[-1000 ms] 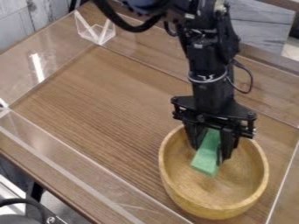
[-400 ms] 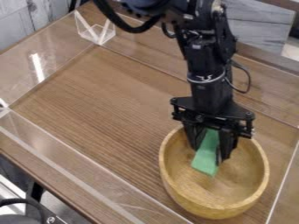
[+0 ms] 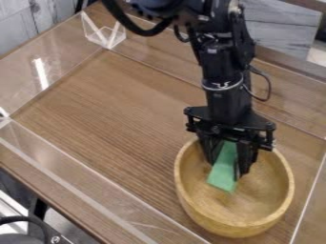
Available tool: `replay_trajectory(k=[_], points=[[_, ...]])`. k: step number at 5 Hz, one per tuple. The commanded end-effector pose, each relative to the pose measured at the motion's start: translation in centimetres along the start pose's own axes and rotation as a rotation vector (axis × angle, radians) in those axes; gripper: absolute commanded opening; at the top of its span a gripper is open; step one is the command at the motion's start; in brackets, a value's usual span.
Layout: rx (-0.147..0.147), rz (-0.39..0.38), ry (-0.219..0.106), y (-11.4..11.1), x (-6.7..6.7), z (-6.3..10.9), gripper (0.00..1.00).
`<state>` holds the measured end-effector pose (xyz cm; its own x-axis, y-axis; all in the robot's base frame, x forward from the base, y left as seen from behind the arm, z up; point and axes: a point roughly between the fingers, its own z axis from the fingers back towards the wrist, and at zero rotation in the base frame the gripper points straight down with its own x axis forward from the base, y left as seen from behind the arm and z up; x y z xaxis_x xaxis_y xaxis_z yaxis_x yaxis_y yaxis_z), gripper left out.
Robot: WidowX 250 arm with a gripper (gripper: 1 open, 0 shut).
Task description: Put the green block in the brown bowl
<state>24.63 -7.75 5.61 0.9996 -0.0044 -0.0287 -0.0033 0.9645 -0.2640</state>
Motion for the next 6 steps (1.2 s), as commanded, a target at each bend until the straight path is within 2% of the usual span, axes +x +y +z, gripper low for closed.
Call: replay_trajectory(k=[1,6], points=[[-0.015,-0.011,-0.047,-0.27,1.23,1.24,0.0],[-0.04,-0.027,-0.013,-0.3,0.93,1.49,0.0]])
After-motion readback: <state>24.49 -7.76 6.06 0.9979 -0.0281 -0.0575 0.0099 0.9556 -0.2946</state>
